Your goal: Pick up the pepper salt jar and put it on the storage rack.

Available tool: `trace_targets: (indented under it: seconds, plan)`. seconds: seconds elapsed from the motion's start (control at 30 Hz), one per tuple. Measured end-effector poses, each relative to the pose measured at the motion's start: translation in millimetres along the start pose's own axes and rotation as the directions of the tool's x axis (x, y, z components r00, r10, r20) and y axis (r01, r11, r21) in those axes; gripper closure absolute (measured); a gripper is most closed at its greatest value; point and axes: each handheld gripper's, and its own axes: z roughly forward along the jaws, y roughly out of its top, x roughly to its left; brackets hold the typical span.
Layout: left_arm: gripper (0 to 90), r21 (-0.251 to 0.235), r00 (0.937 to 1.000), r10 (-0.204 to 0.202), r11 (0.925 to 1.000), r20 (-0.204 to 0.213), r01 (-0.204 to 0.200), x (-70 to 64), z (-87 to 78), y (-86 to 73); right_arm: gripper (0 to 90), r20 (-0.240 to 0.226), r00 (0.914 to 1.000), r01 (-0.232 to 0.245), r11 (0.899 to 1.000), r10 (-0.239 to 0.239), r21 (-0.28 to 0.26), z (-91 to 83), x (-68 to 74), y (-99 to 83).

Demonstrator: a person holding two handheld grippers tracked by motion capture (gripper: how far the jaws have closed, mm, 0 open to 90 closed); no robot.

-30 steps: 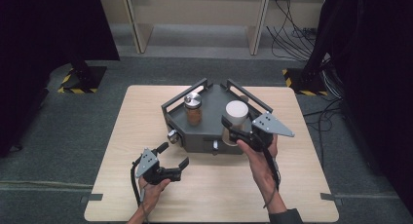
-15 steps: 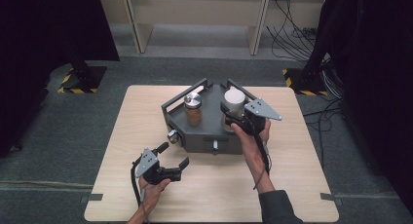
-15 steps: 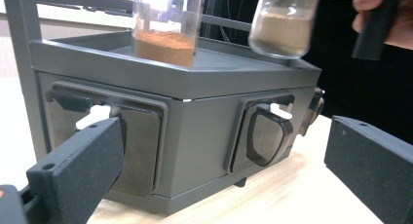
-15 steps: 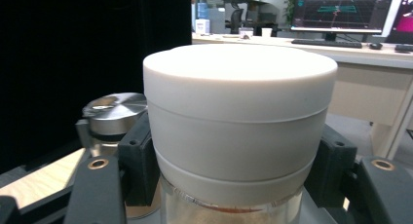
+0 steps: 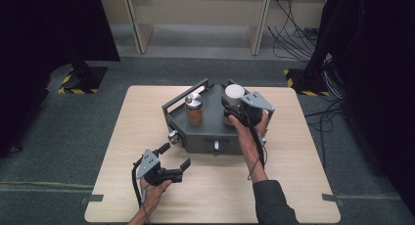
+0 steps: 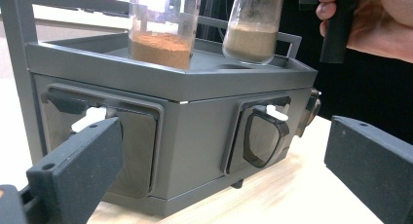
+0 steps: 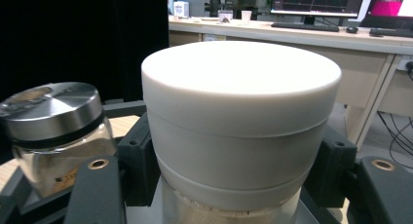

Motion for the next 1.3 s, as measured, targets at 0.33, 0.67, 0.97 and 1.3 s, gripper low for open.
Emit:
trace_targets:
  seconds: [0.33,0.67,0.97,1.3]
  plan:
    - [0.3,0.002,1.0,0.0,1.0,0.002,0.0,-0.5,0.5,-0.1,34.8,0.008,1.0,-0.002,1.0,0.002,0.021,4.9,-0.6,-2.3]
    - [0.3,-0.001,1.0,0.001,1.0,0.004,-0.001,-1.6,0.1,0.2,34.6,0.012,0.9999,0.002,1.0,-0.002,0.011,2.3,0.0,-6.8]
    - [0.2,-0.002,1.0,0.004,1.0,0.008,-0.004,-2.9,0.8,0.1,10.6,-0.01,0.9993,-0.035,0.999,0.035,0.0,-4.7,-7.8,-11.5]
    - [0.3,0.002,1.0,0.005,1.0,0.006,-0.005,-2.9,0.8,0.0,0.4,-0.071,0.997,-0.036,0.999,0.033,-0.038,-20.9,-15.2,-16.4]
